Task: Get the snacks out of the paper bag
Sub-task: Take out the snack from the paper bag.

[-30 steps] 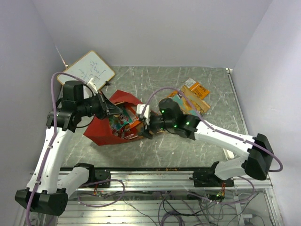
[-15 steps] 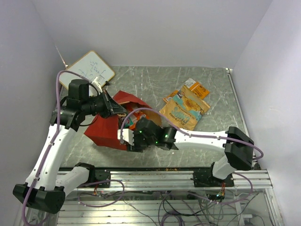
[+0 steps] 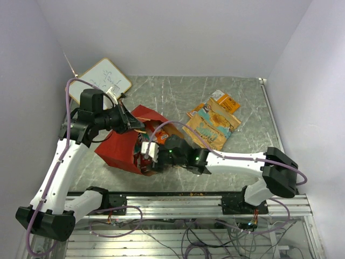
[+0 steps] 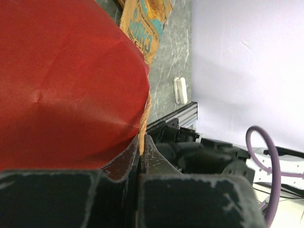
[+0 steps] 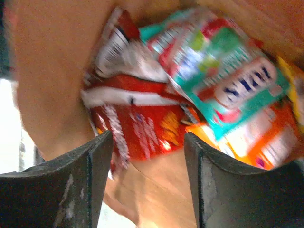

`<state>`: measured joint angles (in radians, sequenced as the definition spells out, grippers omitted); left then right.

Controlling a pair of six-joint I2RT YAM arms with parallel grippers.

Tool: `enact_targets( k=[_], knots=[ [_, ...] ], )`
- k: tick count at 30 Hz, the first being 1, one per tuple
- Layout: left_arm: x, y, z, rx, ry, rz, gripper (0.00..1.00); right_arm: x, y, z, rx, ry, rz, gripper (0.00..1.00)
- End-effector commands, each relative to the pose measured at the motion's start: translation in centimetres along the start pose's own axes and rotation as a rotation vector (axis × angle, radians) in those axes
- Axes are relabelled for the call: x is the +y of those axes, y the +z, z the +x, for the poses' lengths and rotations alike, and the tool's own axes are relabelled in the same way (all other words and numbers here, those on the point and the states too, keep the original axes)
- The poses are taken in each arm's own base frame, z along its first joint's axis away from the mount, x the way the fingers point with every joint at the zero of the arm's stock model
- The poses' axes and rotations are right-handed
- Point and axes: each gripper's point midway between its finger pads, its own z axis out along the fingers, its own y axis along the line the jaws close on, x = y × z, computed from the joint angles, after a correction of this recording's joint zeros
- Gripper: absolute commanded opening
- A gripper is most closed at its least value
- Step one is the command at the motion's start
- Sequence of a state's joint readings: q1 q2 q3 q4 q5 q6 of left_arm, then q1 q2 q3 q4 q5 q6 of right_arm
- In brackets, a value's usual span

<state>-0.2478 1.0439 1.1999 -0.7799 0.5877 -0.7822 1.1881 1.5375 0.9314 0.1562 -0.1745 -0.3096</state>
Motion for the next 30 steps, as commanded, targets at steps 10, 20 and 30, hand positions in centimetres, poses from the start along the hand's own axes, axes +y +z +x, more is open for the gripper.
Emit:
enact_targets(
  k=[10,20,30],
  knots=[
    [-0.5,-0.4,-0.6,-0.022,0.025,-0.014,0.07,-5.5,-3.2,5.0,0.134,-0.444,0.088,0.69],
    [-0.4,-0.5,-0.8,-0.018,0.018,-0.036,0.07,-8.5,0.1,7.6,0.206,-0.571,0.146,0.76],
    [0.7,-1.2,-0.5,-0.031,0.011,-0.105,0.07,-12.7,2.0,9.8,0.231,-0.608,0.279,0.78]
  ],
)
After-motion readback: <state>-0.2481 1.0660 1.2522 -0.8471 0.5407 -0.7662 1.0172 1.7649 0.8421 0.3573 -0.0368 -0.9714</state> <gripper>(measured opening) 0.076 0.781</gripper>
